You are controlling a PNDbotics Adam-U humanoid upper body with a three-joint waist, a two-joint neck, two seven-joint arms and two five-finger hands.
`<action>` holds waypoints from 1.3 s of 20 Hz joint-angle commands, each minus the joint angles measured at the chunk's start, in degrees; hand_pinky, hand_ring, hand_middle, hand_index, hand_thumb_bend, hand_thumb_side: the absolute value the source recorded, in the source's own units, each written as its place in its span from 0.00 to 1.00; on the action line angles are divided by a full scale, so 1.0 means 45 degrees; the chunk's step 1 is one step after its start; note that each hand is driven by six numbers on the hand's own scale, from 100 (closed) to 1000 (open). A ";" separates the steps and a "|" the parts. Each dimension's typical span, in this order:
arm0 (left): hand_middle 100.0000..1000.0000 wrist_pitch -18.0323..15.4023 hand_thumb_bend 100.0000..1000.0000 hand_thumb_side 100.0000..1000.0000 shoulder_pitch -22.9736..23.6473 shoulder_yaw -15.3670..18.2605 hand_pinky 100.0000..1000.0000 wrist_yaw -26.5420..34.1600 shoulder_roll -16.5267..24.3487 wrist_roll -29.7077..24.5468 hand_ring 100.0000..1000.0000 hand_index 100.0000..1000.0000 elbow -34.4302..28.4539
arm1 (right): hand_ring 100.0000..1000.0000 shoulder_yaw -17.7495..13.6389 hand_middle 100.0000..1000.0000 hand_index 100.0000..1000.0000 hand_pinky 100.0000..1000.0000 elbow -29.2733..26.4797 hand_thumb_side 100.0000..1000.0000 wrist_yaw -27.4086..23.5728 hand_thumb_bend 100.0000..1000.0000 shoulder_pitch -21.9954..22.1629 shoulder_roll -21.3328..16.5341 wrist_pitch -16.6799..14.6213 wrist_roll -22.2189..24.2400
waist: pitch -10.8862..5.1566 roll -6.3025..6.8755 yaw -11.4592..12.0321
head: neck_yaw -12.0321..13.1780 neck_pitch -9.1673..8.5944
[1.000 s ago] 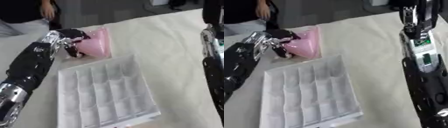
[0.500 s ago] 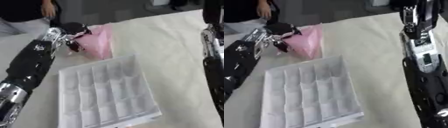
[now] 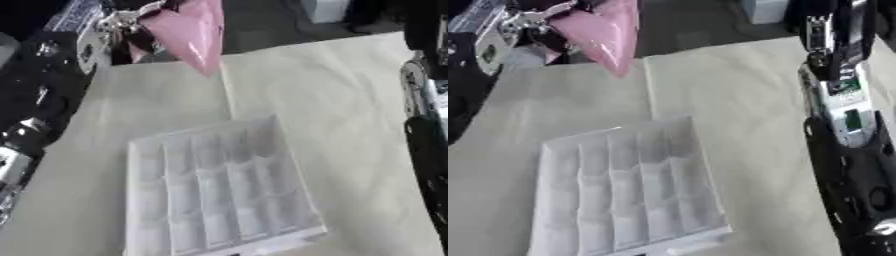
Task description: Pick up objects on the table and place them in the box.
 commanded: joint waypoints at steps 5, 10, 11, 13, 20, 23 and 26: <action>0.13 0.0216 0.00 0.04 0.0253 -0.0719 0.00 0.5038 0.1550 -0.2459 0.15 0.19 -0.3398 | 0.61 -0.0154 0.76 0.63 0.38 0.0072 0.61 0.0128 0.00 0.0003 -0.0180 -0.0122 -0.0111 | -0.0487 -0.0122 0.0154 | -0.0042 -0.0041; 0.13 0.0766 0.00 0.05 0.0460 -0.0978 0.00 0.6234 0.1905 -0.3368 0.15 0.18 -0.4552 | 0.61 -0.0179 0.76 0.63 0.38 0.0106 0.62 0.0176 0.00 0.0076 -0.0161 -0.0128 -0.0167 | -0.0558 -0.0125 0.0170 | 0.0005 -0.0041; 0.13 0.0809 0.00 0.06 0.0529 -0.1073 0.00 0.6439 0.1958 -0.3538 0.15 0.18 -0.4793 | 0.61 -0.0184 0.76 0.63 0.38 0.0108 0.62 0.0184 0.00 0.0084 -0.0165 -0.0117 -0.0170 | -0.0551 -0.0117 0.0158 | 0.0008 -0.0041; 0.13 0.0897 0.00 0.06 0.0673 -0.1334 0.00 0.6850 0.2085 -0.3909 0.15 0.19 -0.5336 | 0.61 -0.0188 0.76 0.63 0.38 0.0118 0.62 0.0201 0.00 0.0087 -0.0181 -0.0103 -0.0162 | -0.0539 -0.0102 0.0137 | -0.0010 -0.0041; 0.13 0.1223 0.00 0.08 0.0971 -0.2381 0.00 0.8321 0.2557 -0.5154 0.16 0.19 -0.7227 | 0.61 -0.0203 0.76 0.63 0.38 0.0116 0.62 0.0202 0.00 0.0103 -0.0184 -0.0066 -0.0159 | -0.0565 -0.0047 0.0113 | -0.0007 -0.0041; 0.13 0.1436 0.00 0.08 0.1013 -0.2644 0.00 0.8873 0.2679 -0.5512 0.15 0.19 -0.7989 | 0.61 -0.0219 0.76 0.63 0.38 0.0107 0.62 0.0204 0.00 0.0102 -0.0195 -0.0062 -0.0170 | -0.0568 -0.0051 0.0106 | -0.0005 -0.0041; 0.13 0.1853 0.00 0.09 0.1074 -0.2877 0.00 0.9312 0.2756 -0.5650 0.15 0.18 -0.8468 | 0.61 -0.0239 0.76 0.63 0.38 0.0096 0.62 0.0209 0.00 0.0102 -0.0202 -0.0053 -0.0196 | -0.0569 -0.0045 0.0098 | -0.0003 -0.0041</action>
